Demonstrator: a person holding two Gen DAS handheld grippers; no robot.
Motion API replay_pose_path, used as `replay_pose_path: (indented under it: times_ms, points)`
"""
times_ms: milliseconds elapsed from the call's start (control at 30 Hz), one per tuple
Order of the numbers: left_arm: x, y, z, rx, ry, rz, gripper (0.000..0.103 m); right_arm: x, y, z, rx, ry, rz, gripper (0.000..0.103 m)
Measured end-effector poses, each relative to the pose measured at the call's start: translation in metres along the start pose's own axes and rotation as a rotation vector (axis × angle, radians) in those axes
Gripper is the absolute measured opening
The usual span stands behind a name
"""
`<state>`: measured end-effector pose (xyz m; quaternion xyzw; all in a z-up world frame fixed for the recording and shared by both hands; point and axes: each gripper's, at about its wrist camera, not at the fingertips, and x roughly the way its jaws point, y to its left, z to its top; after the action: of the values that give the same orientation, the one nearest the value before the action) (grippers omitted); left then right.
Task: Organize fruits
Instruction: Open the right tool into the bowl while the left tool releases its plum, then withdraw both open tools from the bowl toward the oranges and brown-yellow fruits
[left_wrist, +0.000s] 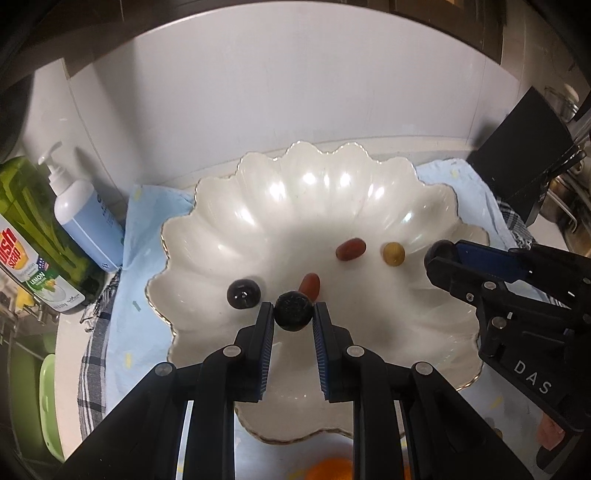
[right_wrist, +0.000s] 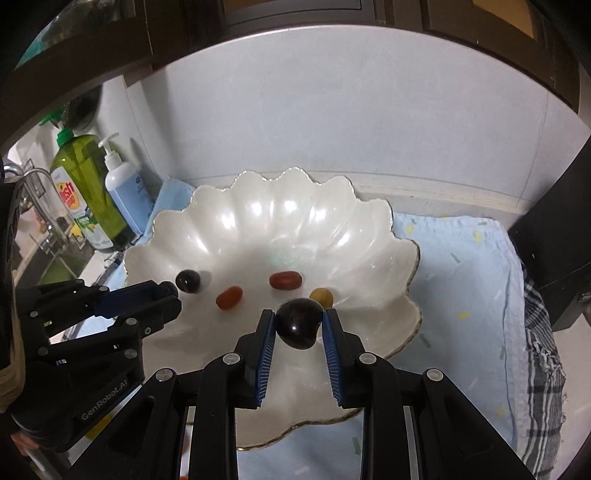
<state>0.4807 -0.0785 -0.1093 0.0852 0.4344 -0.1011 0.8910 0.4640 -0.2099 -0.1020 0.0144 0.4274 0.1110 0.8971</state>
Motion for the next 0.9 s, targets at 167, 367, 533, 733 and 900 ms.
replay_pose_path:
  times_ms: [167, 367, 533, 733, 900]
  points:
    - [0.004, 0.001, 0.000, -0.009, 0.013, -0.001, 0.038, 0.007, 0.002, -0.001, -0.009, 0.022, 0.006, 0.029]
    - [-0.006, 0.006, 0.001, -0.015, -0.018, 0.028, 0.049, 0.007, 0.000, -0.002, 0.010, 0.022, 0.001, 0.045]
    - [-0.029, 0.010, 0.001, -0.016, -0.069, 0.058, 0.060, -0.008, 0.000, -0.003, 0.007, -0.011, -0.021, 0.045]
    - [-0.068, 0.010, -0.002, -0.008, -0.155, 0.073, 0.070, -0.043, 0.002, -0.005, -0.011, -0.092, -0.040, 0.054]
    - [-0.099, 0.012, -0.009, -0.010, -0.214, 0.070, 0.075, -0.072, 0.008, -0.009, -0.029, -0.149, -0.041, 0.054]
